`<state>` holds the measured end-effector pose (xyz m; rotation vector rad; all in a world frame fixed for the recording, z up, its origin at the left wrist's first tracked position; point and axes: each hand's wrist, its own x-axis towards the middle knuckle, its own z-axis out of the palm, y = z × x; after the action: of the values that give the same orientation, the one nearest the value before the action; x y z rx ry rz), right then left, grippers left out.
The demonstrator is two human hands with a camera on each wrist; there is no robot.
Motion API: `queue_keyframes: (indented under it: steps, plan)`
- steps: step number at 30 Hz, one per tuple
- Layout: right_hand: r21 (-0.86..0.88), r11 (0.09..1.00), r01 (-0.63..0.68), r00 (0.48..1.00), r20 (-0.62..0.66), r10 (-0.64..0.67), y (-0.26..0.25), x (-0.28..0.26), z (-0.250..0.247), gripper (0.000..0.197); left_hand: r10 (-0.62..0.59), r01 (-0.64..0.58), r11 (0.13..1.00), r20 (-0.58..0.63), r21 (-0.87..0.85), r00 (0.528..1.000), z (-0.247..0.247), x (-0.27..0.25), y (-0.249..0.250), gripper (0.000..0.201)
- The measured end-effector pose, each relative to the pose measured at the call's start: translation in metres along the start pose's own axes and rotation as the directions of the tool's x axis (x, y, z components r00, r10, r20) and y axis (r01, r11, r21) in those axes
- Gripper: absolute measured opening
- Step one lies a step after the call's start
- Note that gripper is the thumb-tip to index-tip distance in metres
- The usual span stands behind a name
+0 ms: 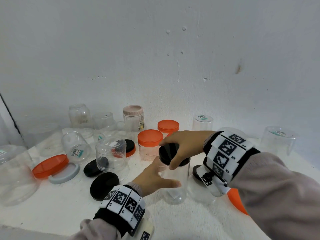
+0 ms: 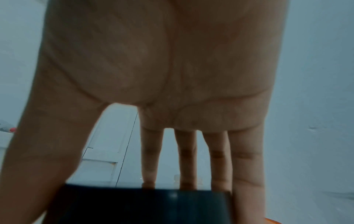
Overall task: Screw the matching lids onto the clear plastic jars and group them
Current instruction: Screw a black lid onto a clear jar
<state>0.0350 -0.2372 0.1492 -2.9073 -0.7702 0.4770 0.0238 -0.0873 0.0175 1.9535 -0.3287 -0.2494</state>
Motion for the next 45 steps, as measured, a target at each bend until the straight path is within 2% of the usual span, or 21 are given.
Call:
queue_keyframes:
  steps: [6, 10, 14, 23, 27, 30, 33, 36, 41, 42, 43, 45]
  plan:
    - [0.054, 0.998, 0.032, 0.996, -0.087, -0.027, 0.004, -0.004, 0.010, 0.067, 0.026, -0.026, 1.000, -0.030, 0.015, 0.999, 0.001, -0.001, -0.002, 0.089]
    - [0.067, 0.997, 0.025, 0.990, -0.143, -0.015, 0.008, -0.006, 0.024, 0.071, 0.038, -0.038, 0.999, -0.038, 0.011, 0.999, 0.001, 0.000, -0.003, 0.096]
    - [0.121, 0.993, 0.014, 0.980, -0.200, 0.011, 0.007, -0.008, 0.037, 0.070, 0.055, -0.055, 0.998, -0.001, 0.001, 0.998, -0.001, 0.001, -0.006, 0.099]
    - [0.235, 0.972, -0.005, 0.971, -0.230, 0.060, 0.002, -0.013, 0.045, 0.072, 0.105, -0.110, 0.989, 0.049, 0.095, 0.993, -0.005, 0.006, -0.009, 0.079]
    - [0.331, 0.943, 0.039, 0.938, -0.337, 0.079, 0.008, -0.029, 0.044, 0.070, 0.086, -0.106, 0.979, 0.117, 0.176, 0.989, -0.010, 0.013, -0.012, 0.077]
    - [0.384, 0.921, 0.070, 0.865, -0.483, 0.136, 0.019, -0.057, 0.032, 0.067, 0.072, -0.106, 0.967, 0.148, 0.231, 0.986, -0.015, 0.017, -0.012, 0.085]
    - [0.434, 0.896, 0.098, 0.746, -0.628, 0.223, 0.037, -0.095, 0.012, 0.075, 0.081, -0.130, 0.949, 0.177, 0.287, 0.981, -0.015, 0.027, -0.003, 0.083]
    - [0.459, 0.883, 0.097, 0.601, -0.734, 0.316, 0.065, -0.129, -0.005, 0.087, 0.087, -0.151, 0.934, 0.204, 0.323, 0.975, -0.005, 0.041, 0.009, 0.080]
    - [0.456, 0.889, -0.023, 0.318, -0.840, 0.439, 0.132, -0.158, -0.025, 0.083, 0.092, -0.191, 0.904, 0.262, 0.383, 0.961, 0.025, 0.063, 0.029, 0.077]
    - [0.470, 0.881, -0.050, 0.276, -0.842, 0.464, 0.148, -0.162, -0.029, 0.084, 0.083, -0.192, 0.895, 0.273, 0.402, 0.958, 0.033, 0.069, 0.032, 0.077]
    - [0.488, 0.870, -0.073, 0.246, -0.837, 0.490, 0.162, -0.164, -0.032, 0.085, 0.073, -0.194, 0.884, 0.283, 0.426, 0.956, 0.039, 0.073, 0.036, 0.077]
    - [0.517, 0.848, -0.114, 0.221, -0.819, 0.529, 0.192, -0.165, -0.038, 0.085, 0.050, -0.197, 0.858, 0.306, 0.474, 0.951, 0.050, 0.082, 0.042, 0.077]
